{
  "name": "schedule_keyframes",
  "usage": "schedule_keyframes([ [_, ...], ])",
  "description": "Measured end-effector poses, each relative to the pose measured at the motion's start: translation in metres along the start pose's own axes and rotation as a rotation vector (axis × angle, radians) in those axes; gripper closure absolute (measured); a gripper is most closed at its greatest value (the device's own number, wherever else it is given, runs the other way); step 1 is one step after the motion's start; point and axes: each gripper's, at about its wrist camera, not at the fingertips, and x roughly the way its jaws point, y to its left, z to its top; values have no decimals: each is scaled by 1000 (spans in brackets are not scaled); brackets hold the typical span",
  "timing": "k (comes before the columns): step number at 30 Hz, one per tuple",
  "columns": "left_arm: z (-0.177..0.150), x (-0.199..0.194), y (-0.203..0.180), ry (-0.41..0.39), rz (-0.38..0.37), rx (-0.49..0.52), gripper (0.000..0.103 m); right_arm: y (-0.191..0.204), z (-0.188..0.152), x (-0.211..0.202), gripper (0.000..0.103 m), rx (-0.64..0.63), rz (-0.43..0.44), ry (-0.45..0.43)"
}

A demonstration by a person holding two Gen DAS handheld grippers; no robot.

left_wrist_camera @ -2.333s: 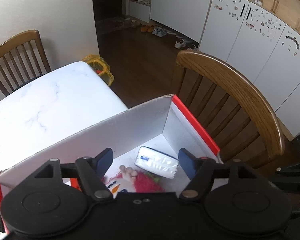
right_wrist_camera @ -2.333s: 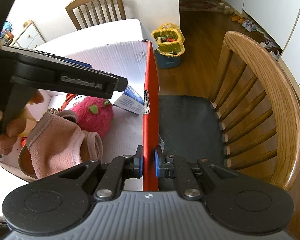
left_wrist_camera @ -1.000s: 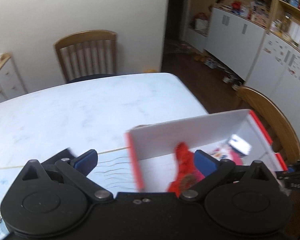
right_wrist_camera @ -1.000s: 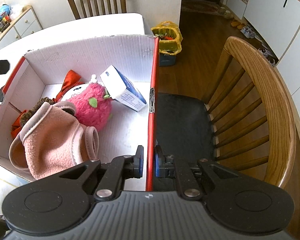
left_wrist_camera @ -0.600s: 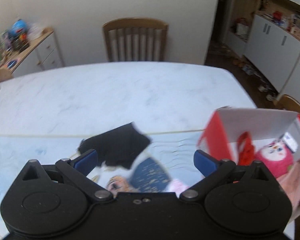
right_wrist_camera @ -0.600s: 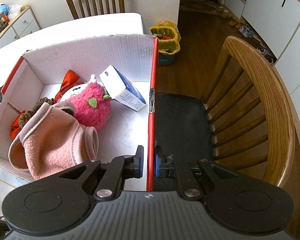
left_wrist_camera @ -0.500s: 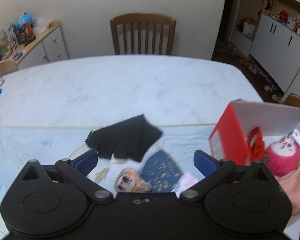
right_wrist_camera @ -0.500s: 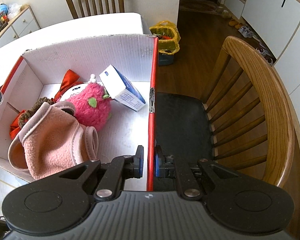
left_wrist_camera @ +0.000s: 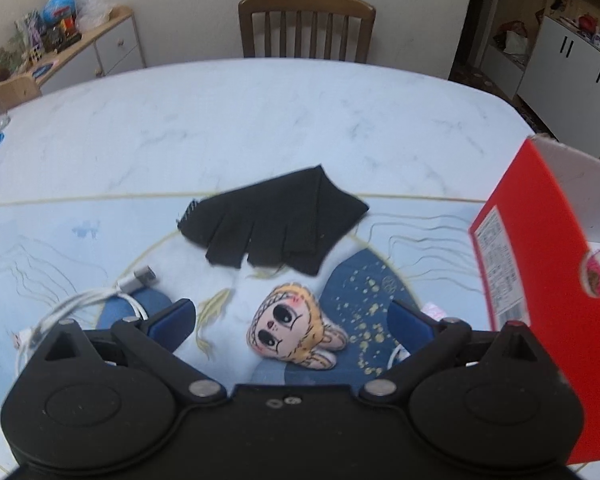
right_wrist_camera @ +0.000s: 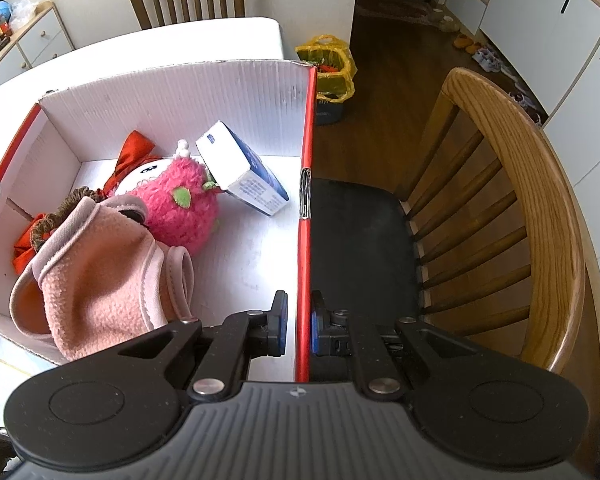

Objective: Organize objects
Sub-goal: 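Grasp the small doll keychain with the left gripper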

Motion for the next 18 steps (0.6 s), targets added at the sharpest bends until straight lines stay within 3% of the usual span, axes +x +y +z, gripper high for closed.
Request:
schedule_keyframes([
  [3, -5, 7, 0, 8, -5, 4, 3, 1, 0, 1, 92, -2, -4, 3],
  [12, -12, 25, -2, 39, -5, 6, 21, 3, 2, 2, 92, -8, -10, 9],
  [18, -12, 24, -3, 26, -1, 12, 28, 2, 1, 2, 92, -7, -8, 12],
])
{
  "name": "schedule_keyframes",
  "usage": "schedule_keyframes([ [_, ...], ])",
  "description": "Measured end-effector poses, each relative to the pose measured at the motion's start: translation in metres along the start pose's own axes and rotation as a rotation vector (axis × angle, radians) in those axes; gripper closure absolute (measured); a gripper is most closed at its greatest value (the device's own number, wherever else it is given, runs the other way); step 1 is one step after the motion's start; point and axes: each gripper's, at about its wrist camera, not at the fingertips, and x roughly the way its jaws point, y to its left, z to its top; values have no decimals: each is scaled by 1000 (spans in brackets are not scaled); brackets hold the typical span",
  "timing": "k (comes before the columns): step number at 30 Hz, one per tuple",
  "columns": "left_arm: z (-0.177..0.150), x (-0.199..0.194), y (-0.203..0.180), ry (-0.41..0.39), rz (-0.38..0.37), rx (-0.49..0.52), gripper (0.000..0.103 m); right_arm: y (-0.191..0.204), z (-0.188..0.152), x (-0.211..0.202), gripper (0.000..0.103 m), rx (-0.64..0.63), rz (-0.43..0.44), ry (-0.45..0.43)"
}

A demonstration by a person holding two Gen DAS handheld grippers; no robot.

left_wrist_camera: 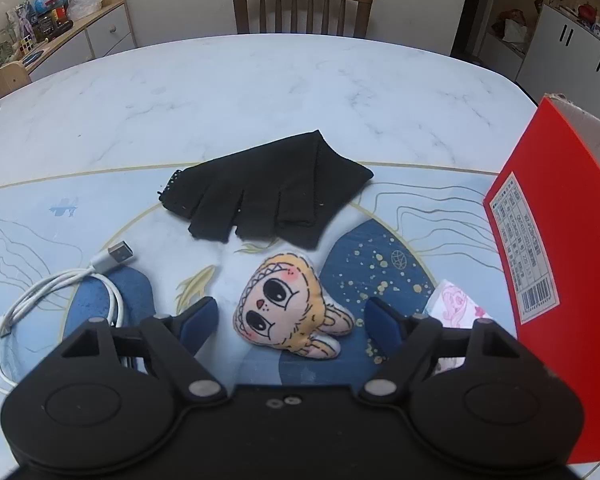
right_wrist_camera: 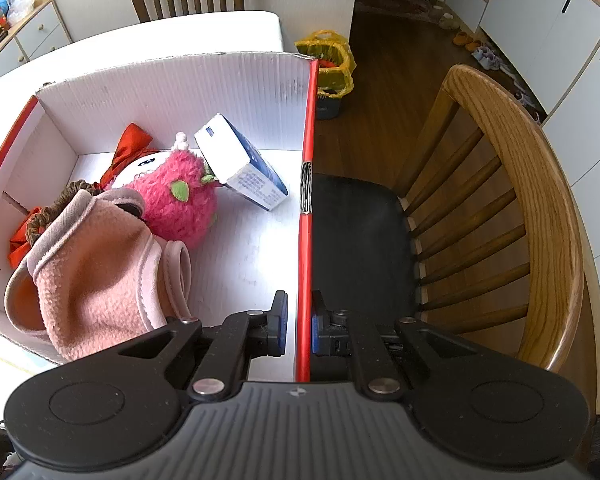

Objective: Organize objects
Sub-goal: 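Grasp the small doll keychain with the left gripper, then carry the doll keychain with the left gripper into the box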

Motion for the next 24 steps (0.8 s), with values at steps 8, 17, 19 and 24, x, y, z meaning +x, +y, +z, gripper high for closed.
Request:
schedule_keyframes([
  [8, 1, -5, -3, -14, 4, 16, 46, 0, 0, 1, 92, 0, 2, -3],
  [17, 9, -25, -12, -39, -6, 17, 46, -3, -1, 1, 92, 4, 9, -9],
  [19, 11, -33, -16, -51, -25, 17, 46, -3, -1, 0, 92, 0, 8, -16],
  [24, 19, -52, -30, -73, -61, 37, 46, -1, -2, -2, 92, -10, 3, -33],
])
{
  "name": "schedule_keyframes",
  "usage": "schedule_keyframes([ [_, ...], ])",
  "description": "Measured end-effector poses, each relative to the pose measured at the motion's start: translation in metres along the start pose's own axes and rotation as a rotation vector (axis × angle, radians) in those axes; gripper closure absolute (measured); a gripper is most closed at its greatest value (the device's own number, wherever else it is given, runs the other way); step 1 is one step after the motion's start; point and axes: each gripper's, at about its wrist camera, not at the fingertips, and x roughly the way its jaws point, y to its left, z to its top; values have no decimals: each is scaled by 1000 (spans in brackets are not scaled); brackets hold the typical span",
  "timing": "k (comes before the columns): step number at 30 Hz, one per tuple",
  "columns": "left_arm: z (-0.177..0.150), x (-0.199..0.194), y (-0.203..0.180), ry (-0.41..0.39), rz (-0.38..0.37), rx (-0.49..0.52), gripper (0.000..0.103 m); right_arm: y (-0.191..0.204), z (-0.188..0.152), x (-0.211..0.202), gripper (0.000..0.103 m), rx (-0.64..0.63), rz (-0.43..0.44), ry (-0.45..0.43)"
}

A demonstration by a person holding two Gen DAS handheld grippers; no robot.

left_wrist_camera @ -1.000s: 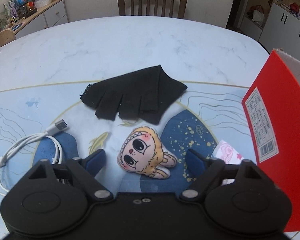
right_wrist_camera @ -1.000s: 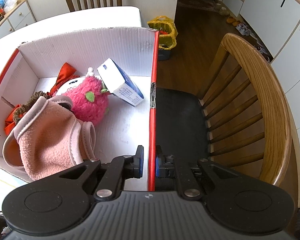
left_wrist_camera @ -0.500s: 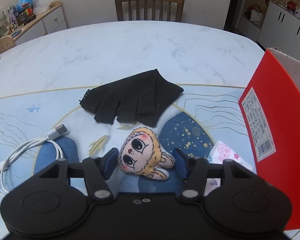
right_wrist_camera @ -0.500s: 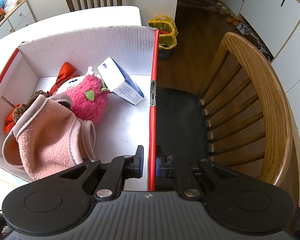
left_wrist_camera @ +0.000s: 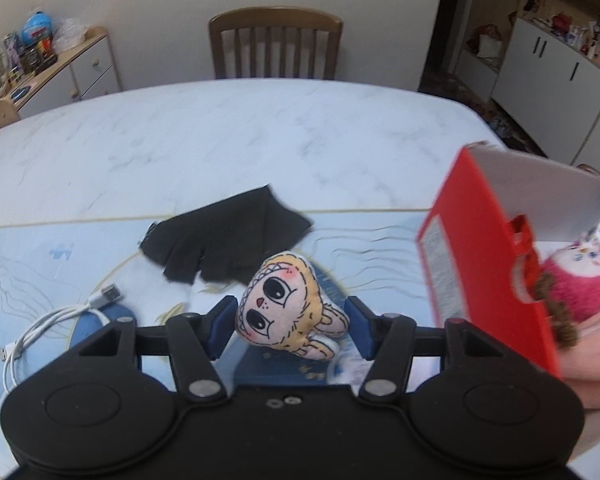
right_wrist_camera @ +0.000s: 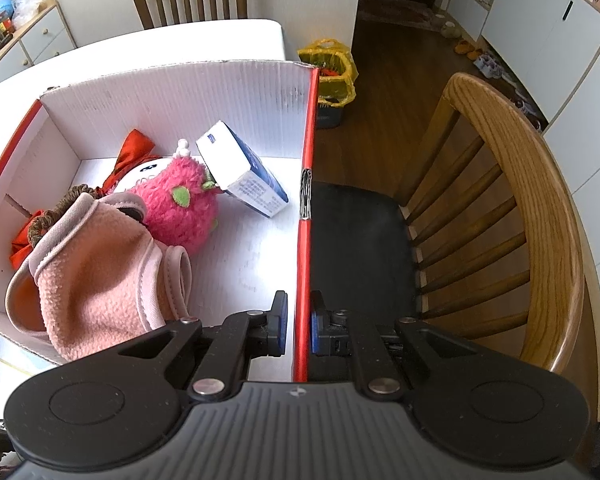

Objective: Organize objects
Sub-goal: 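Carry the doll keychain with the left gripper into the box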

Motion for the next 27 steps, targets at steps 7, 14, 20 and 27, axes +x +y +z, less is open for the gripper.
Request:
schedule_keyframes([
  [7, 14, -21, -28, -5, -36, 47, 46, -2, -1, -1, 92, 12, 14, -8],
  [14, 28, -36, -58, 11, -39, 109, 46, -4, -1, -3, 92, 23, 24, -17],
  [20, 38, -45, -87, 4, -87, 172, 46, -5, -1, -4, 92, 28, 32, -22],
  [27, 48, -46, -117, -8, -127, 213, 46, -8, -2, -5, 92, 41, 46, -23],
])
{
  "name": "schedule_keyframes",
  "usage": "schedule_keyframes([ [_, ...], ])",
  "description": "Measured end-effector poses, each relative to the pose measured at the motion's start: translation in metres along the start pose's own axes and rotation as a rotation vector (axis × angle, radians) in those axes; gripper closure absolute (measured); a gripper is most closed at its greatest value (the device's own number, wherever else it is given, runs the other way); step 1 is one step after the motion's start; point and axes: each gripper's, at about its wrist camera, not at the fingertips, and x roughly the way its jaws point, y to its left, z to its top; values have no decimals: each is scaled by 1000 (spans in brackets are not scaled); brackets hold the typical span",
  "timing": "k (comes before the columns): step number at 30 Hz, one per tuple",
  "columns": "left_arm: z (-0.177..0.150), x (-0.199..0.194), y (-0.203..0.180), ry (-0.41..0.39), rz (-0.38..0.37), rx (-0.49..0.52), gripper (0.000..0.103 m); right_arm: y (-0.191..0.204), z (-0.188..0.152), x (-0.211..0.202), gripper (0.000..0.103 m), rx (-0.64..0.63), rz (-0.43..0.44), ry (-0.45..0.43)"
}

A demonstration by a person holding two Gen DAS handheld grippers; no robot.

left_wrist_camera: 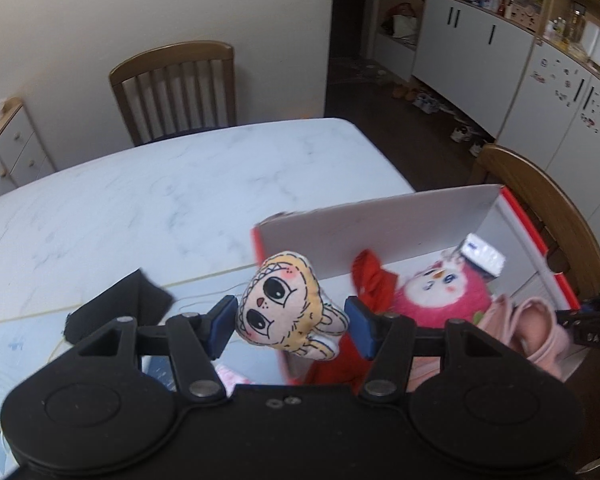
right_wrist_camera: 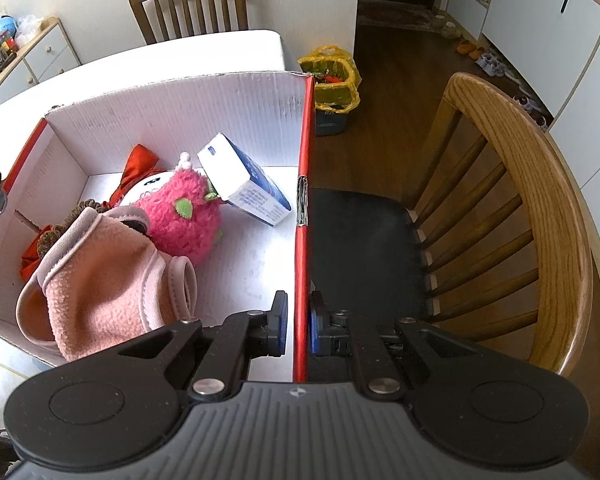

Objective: Organize objects
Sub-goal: 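Carry the doll keychain with the left gripper into the box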

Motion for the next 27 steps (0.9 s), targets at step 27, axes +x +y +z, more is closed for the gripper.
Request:
schedule_keyframes([
  [27, 21, 91, -67, 145, -20, 116, 46, -7, -1, 4, 93, 21, 39, 0],
])
